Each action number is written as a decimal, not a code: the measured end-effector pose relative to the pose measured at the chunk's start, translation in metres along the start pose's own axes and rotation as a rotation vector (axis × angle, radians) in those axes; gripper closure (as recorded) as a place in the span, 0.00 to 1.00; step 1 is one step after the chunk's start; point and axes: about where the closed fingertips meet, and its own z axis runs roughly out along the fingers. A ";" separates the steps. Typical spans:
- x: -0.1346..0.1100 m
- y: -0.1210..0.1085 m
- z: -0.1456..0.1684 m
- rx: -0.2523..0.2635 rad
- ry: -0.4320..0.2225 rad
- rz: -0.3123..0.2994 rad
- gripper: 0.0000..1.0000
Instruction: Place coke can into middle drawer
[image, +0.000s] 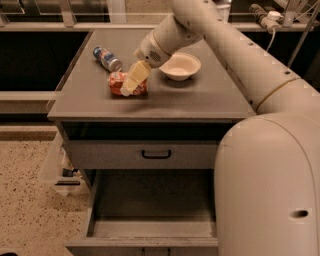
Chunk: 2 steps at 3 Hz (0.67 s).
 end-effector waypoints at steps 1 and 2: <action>0.001 0.000 0.002 -0.003 0.000 0.002 0.19; 0.001 0.000 0.002 -0.003 0.000 0.002 0.42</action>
Offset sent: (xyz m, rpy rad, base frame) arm 0.0002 0.0009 -0.0016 0.0002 0.0033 0.0005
